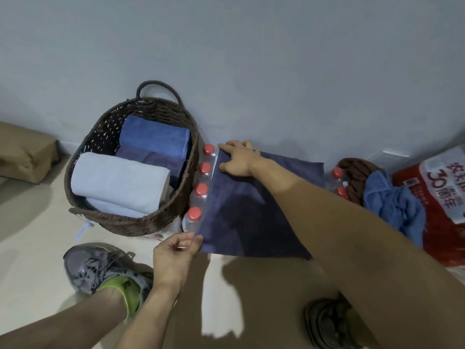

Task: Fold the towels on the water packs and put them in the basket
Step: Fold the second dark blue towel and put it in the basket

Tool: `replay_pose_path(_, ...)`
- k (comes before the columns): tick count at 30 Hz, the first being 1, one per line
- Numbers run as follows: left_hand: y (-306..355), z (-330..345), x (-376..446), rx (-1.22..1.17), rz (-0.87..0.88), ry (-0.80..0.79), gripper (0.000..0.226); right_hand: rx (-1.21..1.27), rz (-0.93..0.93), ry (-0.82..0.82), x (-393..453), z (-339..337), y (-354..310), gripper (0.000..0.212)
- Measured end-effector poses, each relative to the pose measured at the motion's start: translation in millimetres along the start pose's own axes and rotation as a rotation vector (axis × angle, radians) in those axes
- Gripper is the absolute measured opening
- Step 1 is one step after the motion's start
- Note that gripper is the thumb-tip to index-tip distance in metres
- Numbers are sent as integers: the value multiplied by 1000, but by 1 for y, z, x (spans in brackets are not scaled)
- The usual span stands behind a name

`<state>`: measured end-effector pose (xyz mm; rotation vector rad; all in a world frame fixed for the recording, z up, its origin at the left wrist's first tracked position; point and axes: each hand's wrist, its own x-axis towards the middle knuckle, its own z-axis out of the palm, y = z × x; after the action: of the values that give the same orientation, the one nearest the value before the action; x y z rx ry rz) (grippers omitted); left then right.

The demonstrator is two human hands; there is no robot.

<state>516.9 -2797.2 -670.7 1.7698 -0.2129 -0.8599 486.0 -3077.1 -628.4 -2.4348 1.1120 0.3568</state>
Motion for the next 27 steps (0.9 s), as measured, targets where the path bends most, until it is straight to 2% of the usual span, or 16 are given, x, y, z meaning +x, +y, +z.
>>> replay_pose_path(5, -3, 12, 0, 68, 57, 98, 11, 33, 29, 125, 9, -9, 0, 47)
replay_pose_path(9, 0, 12, 5, -25, -104, 116, 18, -13, 85, 194, 18, -7, -7, 34)
replay_pose_path(11, 1, 8, 7, -80, -183, 57, 20, -14, 137, 207, 25, -7, -13, 30)
replay_pose_path(15, 5, -1, 9, 8, -268, -215, 6, 4, 238, 168, 36, -15, -19, 21)
replay_pose_path(17, 7, -7, 9, 17, -288, -300, 10, 32, 219, 183, 37, -21, -21, 16)
replay_pose_path(19, 10, -11, 10, 42, -291, -326, 14, 111, 122, 225, 35, -19, -22, 15)
replay_pose_path(23, 20, -15, 14, 282, -300, -328, 17, 171, 31, 339, 22, -6, -23, 30)
replay_pose_path(25, 30, -13, 19, 579, -276, -340, 27, 155, -6, 430, 12, -7, -12, 46)
replay_pose_path(27, 49, -6, 23, 800, -224, -375, 38, 197, -50, 519, -6, -11, 8, 43)
